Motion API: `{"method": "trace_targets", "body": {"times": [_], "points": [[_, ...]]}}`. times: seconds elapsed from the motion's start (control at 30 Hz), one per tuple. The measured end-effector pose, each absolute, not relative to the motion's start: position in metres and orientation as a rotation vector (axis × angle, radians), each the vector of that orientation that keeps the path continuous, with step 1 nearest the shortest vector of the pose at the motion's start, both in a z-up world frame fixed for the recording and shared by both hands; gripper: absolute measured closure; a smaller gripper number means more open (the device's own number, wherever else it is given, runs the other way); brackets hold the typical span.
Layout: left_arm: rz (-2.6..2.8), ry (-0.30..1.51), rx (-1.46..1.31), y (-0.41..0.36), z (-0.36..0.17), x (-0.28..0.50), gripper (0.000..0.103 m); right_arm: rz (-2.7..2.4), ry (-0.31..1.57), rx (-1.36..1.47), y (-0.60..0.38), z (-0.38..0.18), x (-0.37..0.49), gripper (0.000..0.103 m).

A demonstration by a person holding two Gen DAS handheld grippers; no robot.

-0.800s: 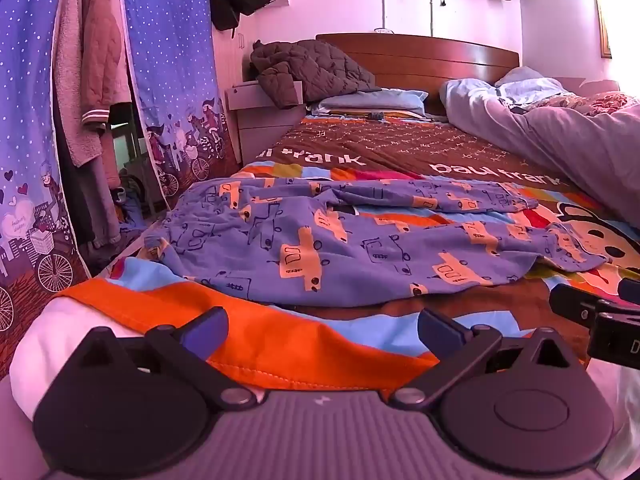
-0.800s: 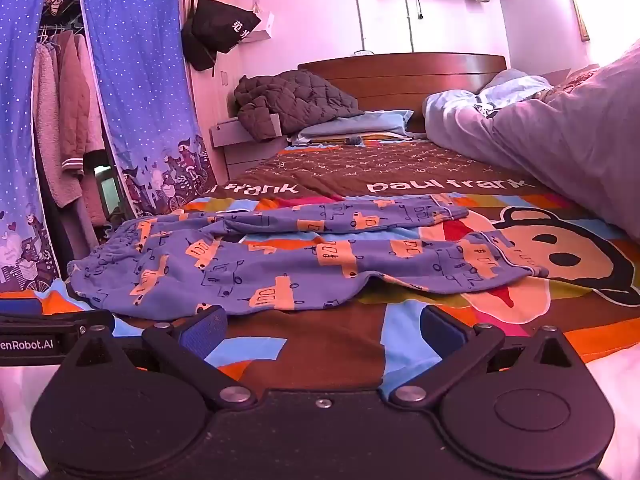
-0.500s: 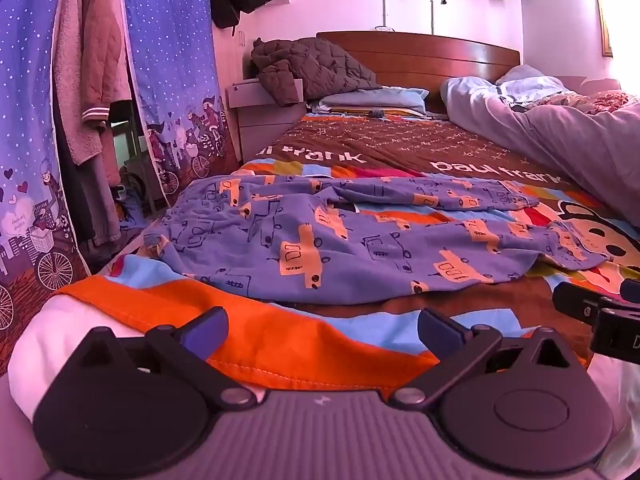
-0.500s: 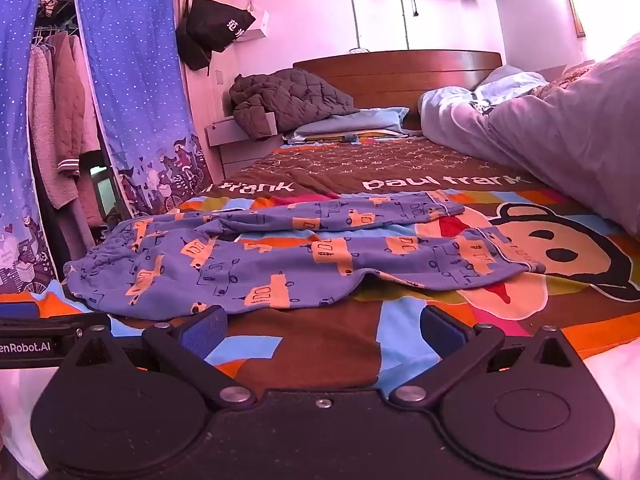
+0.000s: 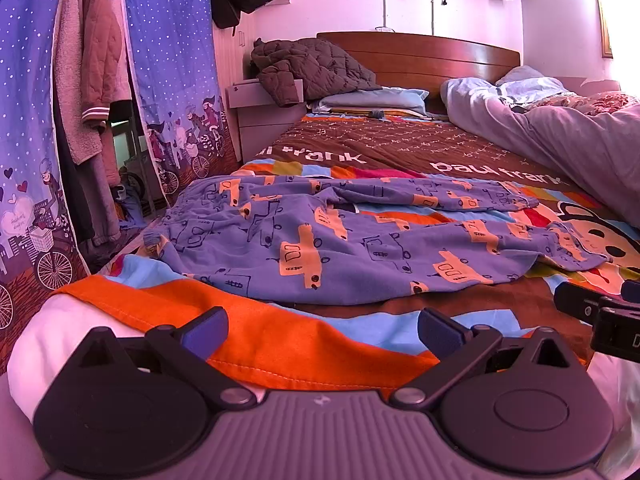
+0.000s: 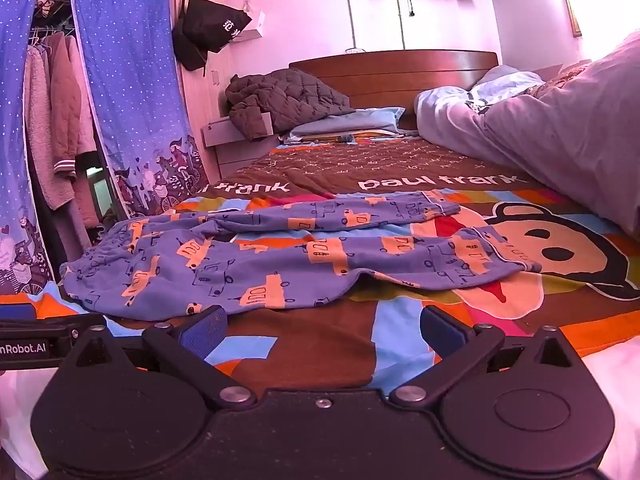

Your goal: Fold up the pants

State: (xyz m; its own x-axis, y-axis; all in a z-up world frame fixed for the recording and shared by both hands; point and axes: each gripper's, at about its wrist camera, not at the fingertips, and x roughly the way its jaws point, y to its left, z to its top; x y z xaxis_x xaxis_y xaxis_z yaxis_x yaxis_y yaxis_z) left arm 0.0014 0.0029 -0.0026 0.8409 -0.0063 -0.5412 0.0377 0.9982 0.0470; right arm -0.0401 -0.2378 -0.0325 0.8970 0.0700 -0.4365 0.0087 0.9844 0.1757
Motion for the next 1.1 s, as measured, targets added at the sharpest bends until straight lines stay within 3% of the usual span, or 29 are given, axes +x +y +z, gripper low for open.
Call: {"method": "trace_targets", "body": {"times": [1.1], "points": [[-0.029,0.568,0.058,-0.0017,-0.0009,-0.0010,0.000,0.015,0.460,0.185,-0.2410,-0.0337,-0.0415,0.001]]}}
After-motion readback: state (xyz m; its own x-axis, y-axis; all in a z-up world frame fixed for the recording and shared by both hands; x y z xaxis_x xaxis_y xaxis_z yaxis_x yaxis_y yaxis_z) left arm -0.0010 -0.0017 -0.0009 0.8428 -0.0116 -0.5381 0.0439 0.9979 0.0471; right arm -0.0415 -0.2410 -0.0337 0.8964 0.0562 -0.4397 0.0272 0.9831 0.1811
